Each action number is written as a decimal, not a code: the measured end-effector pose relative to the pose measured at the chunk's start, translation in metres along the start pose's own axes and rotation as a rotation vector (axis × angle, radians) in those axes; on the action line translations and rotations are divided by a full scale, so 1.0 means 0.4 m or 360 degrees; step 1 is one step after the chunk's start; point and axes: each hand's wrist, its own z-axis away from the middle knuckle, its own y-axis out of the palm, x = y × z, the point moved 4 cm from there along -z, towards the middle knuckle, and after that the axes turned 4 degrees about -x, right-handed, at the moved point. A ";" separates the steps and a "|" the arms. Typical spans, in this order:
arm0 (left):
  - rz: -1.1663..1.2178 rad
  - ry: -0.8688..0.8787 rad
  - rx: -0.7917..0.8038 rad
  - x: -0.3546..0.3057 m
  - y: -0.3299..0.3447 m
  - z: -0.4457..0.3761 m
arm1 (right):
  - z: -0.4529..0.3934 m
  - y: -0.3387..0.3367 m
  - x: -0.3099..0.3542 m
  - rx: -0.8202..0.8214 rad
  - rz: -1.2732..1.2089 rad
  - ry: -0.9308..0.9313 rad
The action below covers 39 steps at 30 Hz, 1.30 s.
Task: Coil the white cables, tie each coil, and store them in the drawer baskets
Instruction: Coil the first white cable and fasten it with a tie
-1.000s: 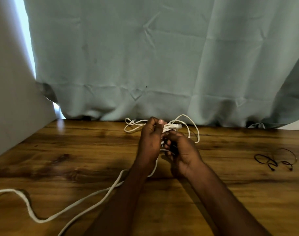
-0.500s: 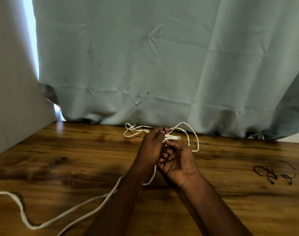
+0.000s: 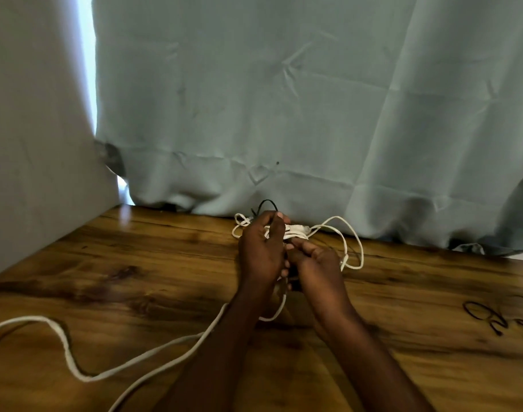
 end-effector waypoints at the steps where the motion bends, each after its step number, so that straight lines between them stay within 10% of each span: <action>1: -0.0012 0.0011 -0.0034 0.003 -0.012 -0.010 | -0.005 -0.013 0.007 -0.0072 0.0245 -0.0183; 4: -0.0016 0.0000 -0.0192 0.020 -0.052 -0.032 | -0.012 -0.042 0.035 -0.0238 0.0778 -0.0710; 16: -0.0177 0.0073 0.0005 0.000 -0.061 -0.039 | -0.011 -0.088 0.085 -0.0172 0.0038 -0.0869; 30: -0.0523 0.0259 0.0112 0.087 -0.112 -0.122 | 0.013 -0.010 0.061 0.0175 -0.0118 -0.0680; 39: -0.0388 0.0135 0.0289 0.098 -0.098 -0.133 | -0.081 0.102 0.100 -0.0127 -0.0354 -0.0503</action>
